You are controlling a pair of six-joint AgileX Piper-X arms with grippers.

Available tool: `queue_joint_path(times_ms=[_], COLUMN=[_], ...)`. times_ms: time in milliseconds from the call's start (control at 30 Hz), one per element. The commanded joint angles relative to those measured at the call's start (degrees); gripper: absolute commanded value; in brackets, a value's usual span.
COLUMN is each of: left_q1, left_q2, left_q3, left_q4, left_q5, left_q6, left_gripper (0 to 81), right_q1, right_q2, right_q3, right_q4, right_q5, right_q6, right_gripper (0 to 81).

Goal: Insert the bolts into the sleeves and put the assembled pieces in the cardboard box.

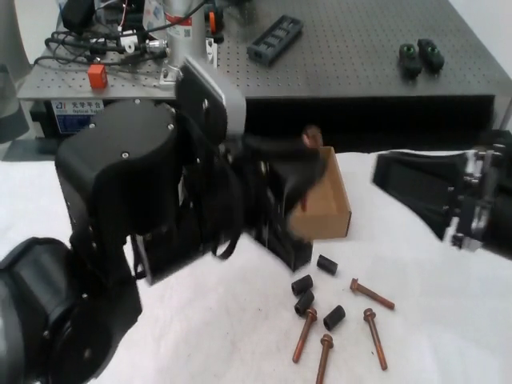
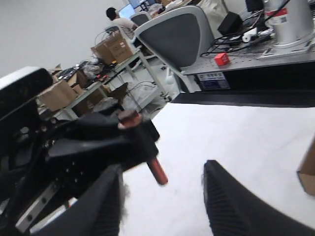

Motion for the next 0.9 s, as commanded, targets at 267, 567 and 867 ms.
queue_joint_path(times_ms=[267,567,867], left_q1=[5.3,8.4,9.5], left_q2=[25.6,59.0,71.5], left_q3=[-31.2,-80.1,-99.3], left_q4=[26.4,66.0,85.1], left_q5=[-10.5,-10.5,-10.5], left_q6=[-13.9,-11.8,-11.8], left_gripper=[0.6,0.6,0.4], right_q1=[-6.4,-6.3,-4.3], right_q2=[-2.2,-1.9,10.8], right_q3=[-0.1,-0.1,-2.9], right_q4=[18.6,31.9,33.4], right_q5=[11.0,22.4,29.2], right_q6=[-7.7,-9.5,-22.8], right_gripper=[37.8,37.8,34.3])
